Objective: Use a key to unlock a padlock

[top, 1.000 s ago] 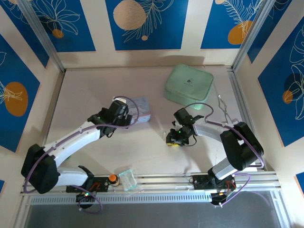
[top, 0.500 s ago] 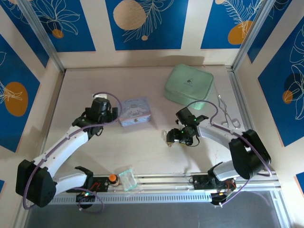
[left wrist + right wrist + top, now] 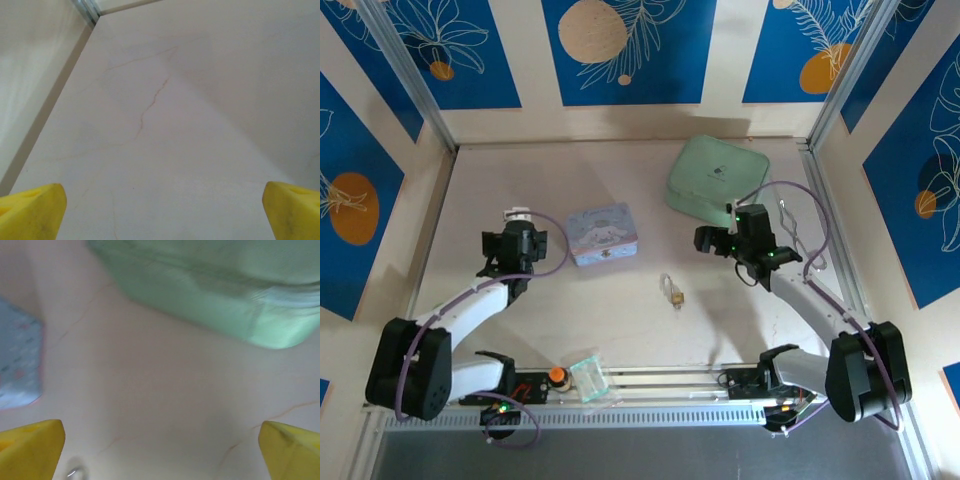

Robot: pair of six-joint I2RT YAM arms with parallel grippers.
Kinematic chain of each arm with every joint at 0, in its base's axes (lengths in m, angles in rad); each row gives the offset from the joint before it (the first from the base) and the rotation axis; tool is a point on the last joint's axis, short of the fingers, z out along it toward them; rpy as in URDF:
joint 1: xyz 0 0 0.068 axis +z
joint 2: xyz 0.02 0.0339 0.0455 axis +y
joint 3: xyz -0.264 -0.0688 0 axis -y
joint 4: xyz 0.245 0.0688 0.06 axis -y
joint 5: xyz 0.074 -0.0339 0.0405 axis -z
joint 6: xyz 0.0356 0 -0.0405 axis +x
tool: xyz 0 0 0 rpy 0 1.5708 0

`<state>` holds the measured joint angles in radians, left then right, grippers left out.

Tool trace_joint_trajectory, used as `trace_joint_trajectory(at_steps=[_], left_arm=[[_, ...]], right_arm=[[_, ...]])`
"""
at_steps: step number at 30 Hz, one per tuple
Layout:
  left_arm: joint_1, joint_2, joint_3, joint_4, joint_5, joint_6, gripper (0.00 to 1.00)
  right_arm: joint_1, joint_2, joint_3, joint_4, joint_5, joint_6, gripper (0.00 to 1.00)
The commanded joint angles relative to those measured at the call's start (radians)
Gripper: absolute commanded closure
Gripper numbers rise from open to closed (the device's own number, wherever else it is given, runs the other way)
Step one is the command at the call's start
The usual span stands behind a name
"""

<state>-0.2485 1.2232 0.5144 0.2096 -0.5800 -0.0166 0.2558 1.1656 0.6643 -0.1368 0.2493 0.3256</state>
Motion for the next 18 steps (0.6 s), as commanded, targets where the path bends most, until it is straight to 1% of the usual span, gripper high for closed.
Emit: trace_joint_trajectory(at_steps=[1, 4, 6, 7, 9, 12, 13, 14, 16, 17, 18], left_arm=[[0.069, 0.018, -0.056, 0.186, 0.075, 0.030, 0.00], [0.111, 0.051, -0.127, 0.340, 0.149, 0.031, 0.00], [0.118, 0.080, -0.144, 0.402, 0.160, 0.039, 0.00], [0.119, 0.085, -0.135, 0.388, 0.165, 0.033, 0.00], [0.124, 0.108, -0.148, 0.472, 0.191, 0.043, 0.00], [0.133, 0.148, -0.137, 0.521, 0.216, 0.048, 0.00], [0.134, 0.159, -0.131, 0.525, 0.217, 0.044, 0.00], [0.140, 0.167, -0.125, 0.529, 0.241, 0.028, 0.00], [0.156, 0.210, -0.149, 0.644, 0.313, 0.019, 0.00], [0.156, 0.236, -0.149, 0.651, 0.313, 0.014, 0.00], [0.158, 0.266, -0.158, 0.701, 0.319, 0.011, 0.00]], right_arm=[[-0.090, 0.010, -0.057, 0.224, 0.052, -0.111, 0.01], [-0.186, 0.040, -0.112, 0.346, 0.008, -0.129, 0.01], [-0.225, 0.071, -0.142, 0.417, -0.013, -0.141, 0.00], [-0.233, 0.084, -0.153, 0.445, -0.019, -0.137, 0.00], [-0.234, 0.116, -0.190, 0.551, -0.018, -0.152, 0.00], [-0.235, 0.166, -0.245, 0.732, -0.018, -0.168, 0.00], [-0.236, 0.166, -0.240, 0.726, -0.024, -0.173, 0.00], [-0.237, 0.174, -0.251, 0.765, -0.033, -0.181, 0.00], [-0.242, 0.195, -0.280, 0.866, -0.047, -0.193, 0.00], [-0.248, 0.213, -0.285, 0.895, -0.060, -0.194, 0.00], [-0.256, 0.232, -0.283, 0.911, -0.074, -0.189, 0.00]])
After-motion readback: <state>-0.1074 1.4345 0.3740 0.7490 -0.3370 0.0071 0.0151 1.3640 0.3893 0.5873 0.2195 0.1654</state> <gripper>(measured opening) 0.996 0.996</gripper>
